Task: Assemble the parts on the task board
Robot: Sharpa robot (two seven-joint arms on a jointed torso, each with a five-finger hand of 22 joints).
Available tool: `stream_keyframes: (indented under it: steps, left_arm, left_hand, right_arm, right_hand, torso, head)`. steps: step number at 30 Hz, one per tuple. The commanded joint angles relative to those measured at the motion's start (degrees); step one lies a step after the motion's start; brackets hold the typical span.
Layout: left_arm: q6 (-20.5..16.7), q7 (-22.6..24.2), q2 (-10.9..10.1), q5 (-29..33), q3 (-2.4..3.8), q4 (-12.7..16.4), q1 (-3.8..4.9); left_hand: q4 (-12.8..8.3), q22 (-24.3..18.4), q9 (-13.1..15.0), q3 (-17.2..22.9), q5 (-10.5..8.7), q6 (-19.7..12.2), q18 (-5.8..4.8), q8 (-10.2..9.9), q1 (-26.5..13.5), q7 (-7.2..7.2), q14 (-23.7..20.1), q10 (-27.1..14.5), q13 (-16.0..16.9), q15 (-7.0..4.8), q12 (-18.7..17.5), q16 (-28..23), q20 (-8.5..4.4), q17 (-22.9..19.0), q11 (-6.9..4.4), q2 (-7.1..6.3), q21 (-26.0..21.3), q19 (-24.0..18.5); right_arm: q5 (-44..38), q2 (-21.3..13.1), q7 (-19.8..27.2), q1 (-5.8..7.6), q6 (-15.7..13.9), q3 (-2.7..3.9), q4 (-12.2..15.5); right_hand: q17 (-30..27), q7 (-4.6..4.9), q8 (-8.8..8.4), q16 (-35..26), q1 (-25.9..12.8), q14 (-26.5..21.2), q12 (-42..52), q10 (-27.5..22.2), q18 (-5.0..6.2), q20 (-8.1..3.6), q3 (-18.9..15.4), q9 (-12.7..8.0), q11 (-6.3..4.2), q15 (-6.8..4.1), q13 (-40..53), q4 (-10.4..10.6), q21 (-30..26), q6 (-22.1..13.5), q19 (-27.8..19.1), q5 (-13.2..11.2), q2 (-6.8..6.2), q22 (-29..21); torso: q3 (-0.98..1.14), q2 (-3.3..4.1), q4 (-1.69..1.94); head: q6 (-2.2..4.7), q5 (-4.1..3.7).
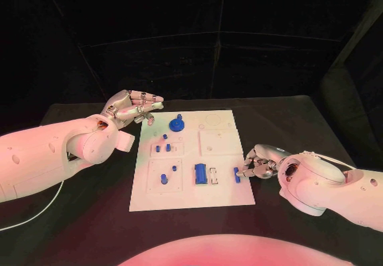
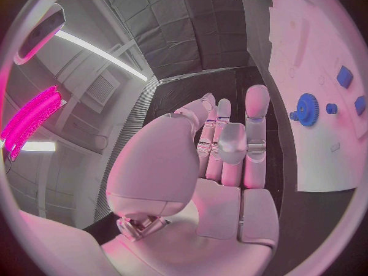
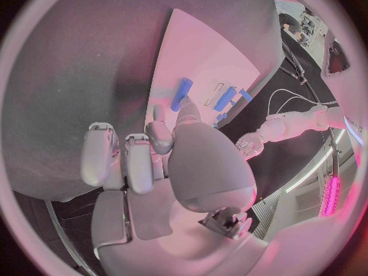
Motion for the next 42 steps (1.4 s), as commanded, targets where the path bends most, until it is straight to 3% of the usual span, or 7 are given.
stream_keyframes:
  steps: [1, 8, 22, 26, 31, 38, 42]
  left_arm:
    - [0.63, 0.18, -0.02, 0.15, 0.03, 0.02, 0.07]
    - [0.69, 0.16, -0.07, 0.15, 0.01, 0.01, 0.07]
    - [0.79, 0.14, -0.10, 0.15, -0.02, -0.06, 0.07]
    - [0.82, 0.11, -0.09, 0.15, -0.03, -0.07, 0.06]
    - [0.84, 0.06, -0.14, 0.15, -0.06, -0.09, 0.06]
    - [0.92, -0.05, -0.15, 0.15, -0.09, -0.07, 0.06]
    - [0.91, -0.06, -0.21, 0.15, -0.10, -0.03, 0.06]
  left_hand:
    - [0.15, -0.06, -0.06, 0.18, 0.08, -0.21, 1.01, 0.23, -0.36, 0.00, -0.34, -0.40, 0.07, -0.02, 0.39, -0.20, 0.21, -0.08, 0.00, 0.14, -0.18, -0.16]
    - [0.15, -0.06, -0.06, 0.18, 0.08, -0.21, 1.01, 0.23, -0.36, 0.00, -0.34, -0.40, 0.07, -0.02, 0.39, -0.20, 0.21, -0.08, 0.00, 0.14, -0.18, -0.16]
    - [0.15, -0.06, -0.06, 0.18, 0.08, -0.21, 1.01, 0.23, -0.36, 0.00, -0.34, -0.40, 0.07, -0.02, 0.39, -0.20, 0.21, -0.08, 0.00, 0.14, -0.18, -0.16]
    - [0.15, -0.06, -0.06, 0.18, 0.08, -0.21, 1.01, 0.23, -0.36, 0.00, -0.34, -0.40, 0.07, -0.02, 0.39, -0.20, 0.21, -0.08, 0.00, 0.14, -0.18, -0.16]
    - [0.15, -0.06, -0.06, 0.18, 0.08, -0.21, 1.01, 0.23, -0.36, 0.00, -0.34, -0.40, 0.07, -0.02, 0.39, -0.20, 0.21, -0.08, 0.00, 0.14, -0.18, -0.16]
    - [0.15, -0.06, -0.06, 0.18, 0.08, -0.21, 1.01, 0.23, -0.36, 0.00, -0.34, -0.40, 0.07, -0.02, 0.39, -0.20, 0.21, -0.08, 0.00, 0.14, -0.18, -0.16]
    - [0.15, -0.06, -0.06, 0.18, 0.08, -0.21, 1.01, 0.23, -0.36, 0.00, -0.34, -0.40, 0.07, -0.02, 0.39, -0.20, 0.21, -0.08, 0.00, 0.14, -0.18, -0.16]
  right_arm:
    - [-2.19, 0.41, -1.06, -0.04, 2.07, -0.01, 0.06]
    - [-3.65, 1.62, -1.36, -0.53, 2.91, -0.01, -0.05]
    - [-7.43, 3.77, -1.77, -0.69, 3.41, 0.00, -0.78]
    - [-9.28, 4.62, -1.93, -0.71, 5.48, 0.00, -1.26]
    - [-11.91, 5.42, -2.37, -0.72, 8.88, -0.01, -1.61]
    - [-13.49, 5.87, -3.54, -0.77, 12.55, -0.02, -1.83]
    - [-14.02, 5.99, -4.32, -0.78, 13.34, -0.02, -1.89]
  right_hand:
    - [0.06, -0.01, -0.39, -0.26, -0.02, 2.97, -0.35, -0.07, 0.36, -0.40, -0.48, 0.11, -0.34, -0.06, -0.01, -0.02, -0.22, 0.48, -0.13, -0.83, -0.81, 0.01]
    - [0.11, -0.03, -0.41, -0.28, 0.34, 2.98, -0.26, -0.01, 0.37, -0.42, -0.67, 0.22, -0.36, -0.08, 0.13, -0.17, -0.27, 0.53, -0.15, -1.95, -1.22, -0.03]
    - [0.34, -0.09, -0.32, -0.22, 1.80, 3.03, 0.09, 0.12, 0.35, -0.47, -0.32, 0.41, -0.43, -0.14, 0.50, -0.93, -0.27, 0.68, -0.08, -1.59, -1.14, 0.04]
    - [0.17, -0.07, -0.42, -0.34, 4.49, 2.98, 0.09, -0.04, 0.44, -0.53, 0.26, 0.50, -0.47, -0.21, 0.63, -2.60, -0.55, 0.45, -0.36, -1.57, -1.32, -0.30]
    - [0.25, 0.23, -0.64, -0.41, 8.42, 2.97, -0.70, -0.74, 0.51, -0.45, 0.93, 0.61, -0.26, -0.04, 0.19, -5.17, -0.92, 0.07, -0.74, -4.03, -1.30, -0.69]
    - [0.53, 0.37, -0.84, -0.35, 9.89, 2.99, -1.08, -1.09, 0.55, -0.35, 1.19, 0.62, -0.16, 0.06, -0.03, -6.21, -1.09, -0.10, -0.89, -3.59, -0.88, -0.84]
    - [0.65, 0.36, -0.97, -0.35, 11.70, 2.99, -1.28, -1.36, 0.57, -0.35, 2.01, 0.61, -0.21, 0.02, -0.12, -7.22, -1.15, 0.04, -0.91, -2.00, 0.11, -0.86]
  torso:
    - [-0.03, -0.02, -0.01]
    - [-0.04, -0.06, 0.06]
    - [-0.01, -0.01, 0.06]
    - [-0.02, 0.00, 0.12]
    - [-0.04, -0.01, 0.02]
    - [-0.04, -0.05, -0.01]
    - [-0.04, -0.05, 0.04]
  head:
    - [-0.15, 0.01]
    - [-0.20, 0.02]
    - [-0.24, 0.02]
    - [-0.33, 0.10]
    - [-0.48, 0.18]
    - [-0.55, 0.20]
    - [-0.53, 0.18]
